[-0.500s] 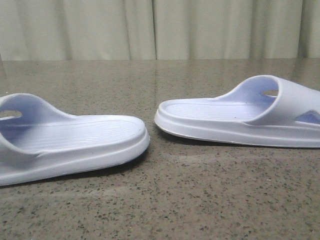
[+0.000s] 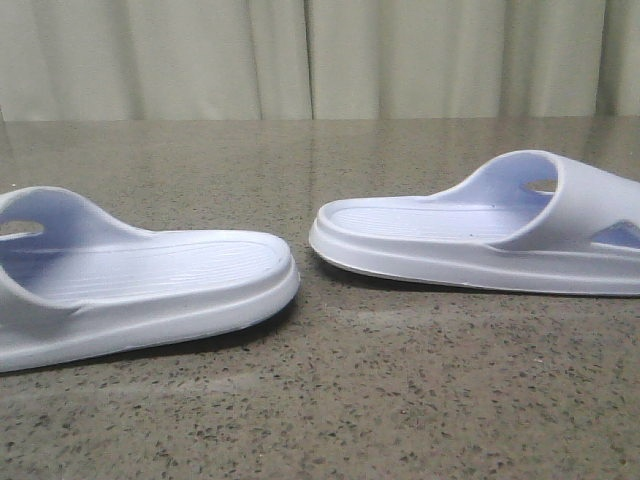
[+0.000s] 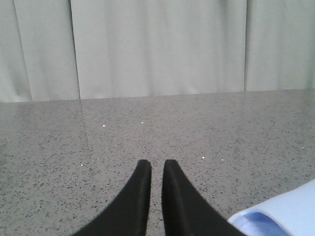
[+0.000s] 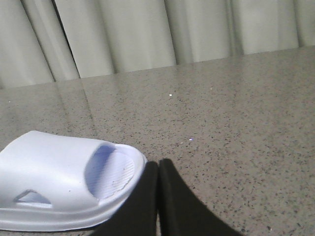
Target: Insert blue slippers together front up
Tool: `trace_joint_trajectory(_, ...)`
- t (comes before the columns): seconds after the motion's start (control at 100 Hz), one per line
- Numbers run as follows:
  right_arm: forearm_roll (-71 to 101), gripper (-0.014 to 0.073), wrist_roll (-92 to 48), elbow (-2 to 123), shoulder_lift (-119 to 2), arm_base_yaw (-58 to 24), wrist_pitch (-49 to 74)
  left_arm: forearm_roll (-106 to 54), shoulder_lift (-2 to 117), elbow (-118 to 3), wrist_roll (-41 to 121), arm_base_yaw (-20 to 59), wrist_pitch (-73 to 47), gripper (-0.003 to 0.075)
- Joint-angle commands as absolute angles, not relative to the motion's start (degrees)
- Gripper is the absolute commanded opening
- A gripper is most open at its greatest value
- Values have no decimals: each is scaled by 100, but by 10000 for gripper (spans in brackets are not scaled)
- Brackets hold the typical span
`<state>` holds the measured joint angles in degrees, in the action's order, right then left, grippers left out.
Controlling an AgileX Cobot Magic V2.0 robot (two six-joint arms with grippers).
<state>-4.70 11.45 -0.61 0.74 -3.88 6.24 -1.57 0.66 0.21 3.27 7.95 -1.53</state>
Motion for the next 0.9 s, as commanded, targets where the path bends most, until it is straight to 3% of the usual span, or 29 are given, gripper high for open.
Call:
trace_joint_trajectory(0.0, -488, -102, 1122, -169, 169, -376, 121, -218, 116, 65, 290, 852, 331, 16)
trace_joint_trajectory(0.89, -488, -102, 1122, -169, 169, -376, -350, -218, 116, 65, 290, 852, 357, 16)
